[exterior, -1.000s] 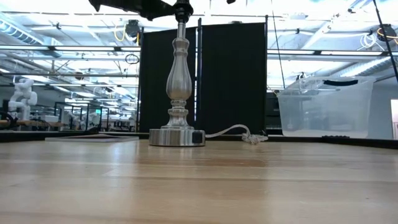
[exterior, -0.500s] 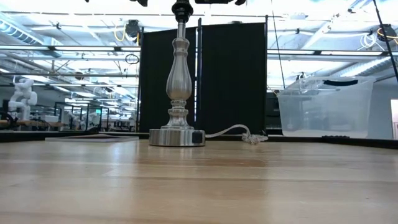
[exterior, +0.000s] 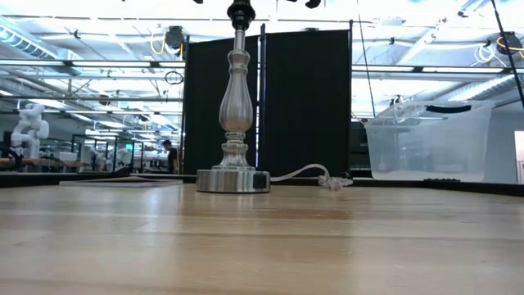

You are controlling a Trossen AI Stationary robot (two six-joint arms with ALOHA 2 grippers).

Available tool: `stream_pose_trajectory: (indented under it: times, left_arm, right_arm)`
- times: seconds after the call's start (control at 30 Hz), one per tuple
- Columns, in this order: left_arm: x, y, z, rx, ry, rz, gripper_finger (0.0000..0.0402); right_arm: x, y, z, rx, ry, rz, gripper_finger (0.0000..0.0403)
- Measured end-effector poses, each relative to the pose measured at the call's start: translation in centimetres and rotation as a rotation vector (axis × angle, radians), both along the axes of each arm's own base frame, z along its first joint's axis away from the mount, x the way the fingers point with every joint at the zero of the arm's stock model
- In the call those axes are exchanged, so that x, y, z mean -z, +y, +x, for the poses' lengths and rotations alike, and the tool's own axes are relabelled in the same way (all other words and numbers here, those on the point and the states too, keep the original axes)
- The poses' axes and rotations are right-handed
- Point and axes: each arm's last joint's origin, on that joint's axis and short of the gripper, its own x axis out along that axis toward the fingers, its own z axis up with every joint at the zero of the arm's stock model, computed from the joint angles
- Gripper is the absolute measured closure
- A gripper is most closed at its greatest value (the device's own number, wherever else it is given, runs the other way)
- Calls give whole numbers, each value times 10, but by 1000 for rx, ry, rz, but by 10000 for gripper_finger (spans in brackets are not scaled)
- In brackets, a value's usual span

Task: Screw lightbulb
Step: Insert the white lightbulb into the silver lamp

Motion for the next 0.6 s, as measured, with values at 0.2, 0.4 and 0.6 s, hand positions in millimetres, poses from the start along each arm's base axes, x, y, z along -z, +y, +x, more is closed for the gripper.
stream_pose_trajectory:
  times: [0.2, 0.4, 0.6]
  left_arm:
    - [-1, -1, 2, 7, -16, 1, 372]
    - [-2, -3, 3, 14, -19, -4, 372]
    - [-1, -2, 2, 2, -15, -14, 372]
  right_arm:
    - [-9, -1, -1, -56, -42, -23, 403]
    - [-17, -2, 8, -104, -16, -31, 403]
    - [-12, -4, 20, -92, 13, -13, 403]
